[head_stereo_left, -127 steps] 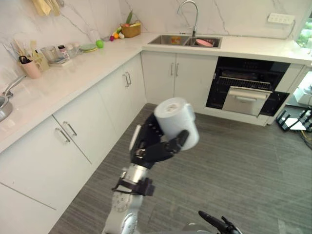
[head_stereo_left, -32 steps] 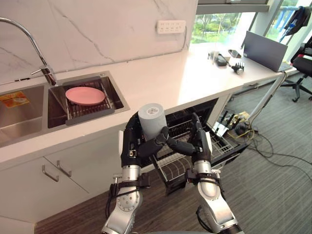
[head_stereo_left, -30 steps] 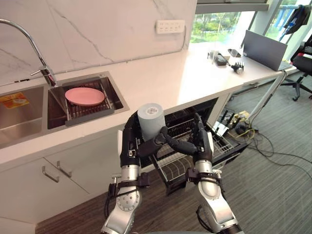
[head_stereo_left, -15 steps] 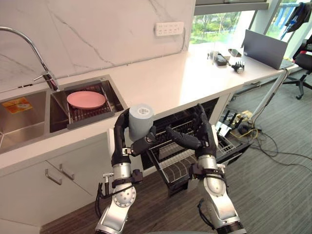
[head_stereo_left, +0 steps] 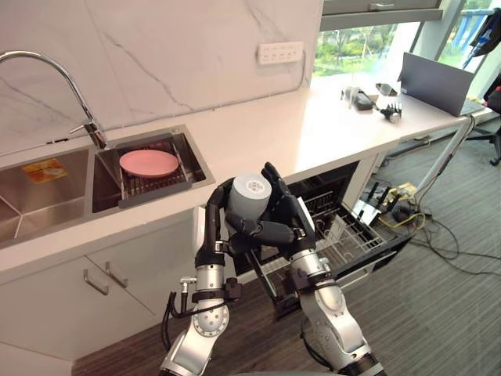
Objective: Walk over to the sink, pick up the cup, carry it to the dishwasher, place the cup inside the dishwasher, then close the dishwasher door
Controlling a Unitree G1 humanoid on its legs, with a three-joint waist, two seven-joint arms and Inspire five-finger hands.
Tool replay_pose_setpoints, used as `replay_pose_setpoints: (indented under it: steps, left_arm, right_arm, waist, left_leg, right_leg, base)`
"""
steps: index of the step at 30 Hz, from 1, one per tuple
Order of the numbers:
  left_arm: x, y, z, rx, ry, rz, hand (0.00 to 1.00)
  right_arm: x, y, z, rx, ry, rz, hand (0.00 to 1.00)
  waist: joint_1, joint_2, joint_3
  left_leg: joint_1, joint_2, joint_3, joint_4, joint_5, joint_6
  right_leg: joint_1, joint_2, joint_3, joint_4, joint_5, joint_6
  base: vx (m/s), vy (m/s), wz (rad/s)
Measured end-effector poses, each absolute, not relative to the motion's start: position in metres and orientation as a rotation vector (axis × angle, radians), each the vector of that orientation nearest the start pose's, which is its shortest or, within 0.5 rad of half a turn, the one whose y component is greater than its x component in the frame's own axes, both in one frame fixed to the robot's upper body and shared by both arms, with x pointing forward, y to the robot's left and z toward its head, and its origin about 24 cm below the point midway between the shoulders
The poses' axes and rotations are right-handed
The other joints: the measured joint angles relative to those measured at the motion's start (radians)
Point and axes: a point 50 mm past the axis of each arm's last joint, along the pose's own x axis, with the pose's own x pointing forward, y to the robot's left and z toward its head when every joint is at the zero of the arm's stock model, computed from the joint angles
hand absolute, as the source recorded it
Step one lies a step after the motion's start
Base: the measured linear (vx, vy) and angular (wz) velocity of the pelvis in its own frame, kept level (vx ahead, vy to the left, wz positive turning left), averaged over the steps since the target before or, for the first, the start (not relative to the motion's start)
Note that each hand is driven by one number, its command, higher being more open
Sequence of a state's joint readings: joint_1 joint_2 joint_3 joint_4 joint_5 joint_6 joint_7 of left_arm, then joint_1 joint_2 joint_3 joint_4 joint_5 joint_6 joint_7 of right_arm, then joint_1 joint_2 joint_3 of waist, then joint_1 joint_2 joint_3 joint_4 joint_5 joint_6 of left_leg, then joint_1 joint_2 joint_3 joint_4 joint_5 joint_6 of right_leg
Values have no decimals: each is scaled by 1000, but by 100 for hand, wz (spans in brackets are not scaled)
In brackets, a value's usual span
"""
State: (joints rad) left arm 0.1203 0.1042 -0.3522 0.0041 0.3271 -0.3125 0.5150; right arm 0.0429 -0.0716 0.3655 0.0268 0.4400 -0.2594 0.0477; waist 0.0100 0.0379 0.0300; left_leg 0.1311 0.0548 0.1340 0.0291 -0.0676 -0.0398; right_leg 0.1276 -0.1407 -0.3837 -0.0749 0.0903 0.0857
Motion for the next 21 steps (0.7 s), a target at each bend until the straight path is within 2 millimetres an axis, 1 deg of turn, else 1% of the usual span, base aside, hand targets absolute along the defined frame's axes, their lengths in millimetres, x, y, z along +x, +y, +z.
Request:
replay_pose_setpoints:
  steps: [1, 2, 3, 4, 5, 6, 7, 8, 10, 11, 13, 15, 19, 21]
  left_arm:
    - [212, 108, 46, 295, -338, 98, 0]
    - [212, 111, 48, 298, -357, 103, 0]
    - [212, 116, 51, 297, -386, 118, 0]
    - [212, 120, 53, 295, -406, 132, 0]
    - [213, 129, 62, 295, -457, 165, 0]
    - [212, 133, 68, 291, -492, 181, 0]
    - [211, 134, 72, 285, -517, 193, 0]
    - [209, 135, 82, 279, -579, 212, 0]
    - [207, 132, 90, 286, -638, 213, 0]
    - [204, 128, 94, 304, -687, 200, 0]
    - [201, 121, 100, 308, -740, 170, 0]
    - [198, 116, 105, 292, -782, 145, 0]
    - [197, 116, 107, 297, -788, 128, 0]
    - [198, 114, 107, 308, -782, 96, 0]
  right_arm:
    - [225, -104, 33, 431, -92, 327, 100]
    - [222, -115, 30, 430, -93, 317, 100]
    - [220, -133, 28, 431, -103, 299, 100]
    - [220, -146, 30, 434, -112, 284, 100]
    - [223, -176, 40, 425, -156, 232, 100]
    - [225, -191, 50, 420, -195, 199, 100]
    - [227, -199, 57, 420, -220, 182, 100]
    - [233, -206, 74, 427, -268, 169, 100]
    - [240, -200, 86, 440, -290, 191, 100]
    - [244, -192, 91, 453, -292, 217, 100]
    - [248, -179, 91, 473, -262, 254, 100]
    - [249, -167, 85, 496, -202, 288, 100]
    - [249, -166, 83, 501, -183, 290, 100]
    - [249, -165, 84, 502, -186, 294, 100]
  waist:
    - [2, 0, 0]
    - [2, 0, 0]
    - [0, 0, 0]
    - [0, 0, 0]
    - [-4, 0, 0]
    - [-8, 0, 0]
    - [-11, 0, 0]
    - [-19, 0, 0]
    - [-23, 0, 0]
    - [-23, -1, 0]
    - [-22, -1, 0]
    - [-14, -2, 1]
    - [0, -5, 3]
    - [0, -13, 10]
  left_leg:
    - [0, 0, 4, -2, 1, -1]
    - [0, 0, 5, -4, 2, 0]
    - [2, 0, 8, -7, 3, 0]
    - [2, 0, 10, -8, 3, 0]
    - [6, 2, 13, -12, 3, 0]
    - [8, 3, 14, -13, 3, 0]
    - [10, 3, 15, -14, 3, 0]
    - [15, 5, 16, -14, 2, -1]
    - [19, 8, 16, -14, 1, -2]
    - [18, 9, 17, -13, 1, -3]
    - [18, 9, 16, -12, 1, -3]
    - [18, 10, 16, -12, 1, -3]
    - [17, 9, 16, -13, 1, -3]
    - [17, 8, 16, -13, 1, -3]
  right_leg:
    - [0, 1, 0, -1, 1, -1]
    - [0, 1, 1, -2, 2, 0]
    - [0, 1, 3, -5, 4, 0]
    - [0, 1, 6, -7, 6, 0]
    - [1, 1, 14, -9, 8, 0]
    - [2, 1, 15, -9, 8, 0]
    - [3, 2, 16, -9, 8, 0]
    - [7, 3, 17, -9, 8, 0]
    - [11, 5, 17, -9, 8, 0]
    - [11, 6, 17, -9, 8, 0]
    - [12, 7, 17, -9, 8, 0]
    - [12, 7, 16, -9, 8, 0]
    - [12, 6, 16, -9, 8, 0]
    - [11, 6, 15, -9, 8, 0]
  base:
    - [-35, 5, -2]
    - [-23, 9, -4]
    - [-10, 8, -6]
    - [-21, 8, -14]
    - [-26, 8, -12]
    - [-22, 6, -10]
    - [-8, 8, -4]
    - [0, 0, 0]
    - [0, 0, 0]
    - [-41, -3, 0]
    - [-36, 2, 1]
    - [0, 0, 0]
    - [0, 0, 0]
    - [0, 0, 0]
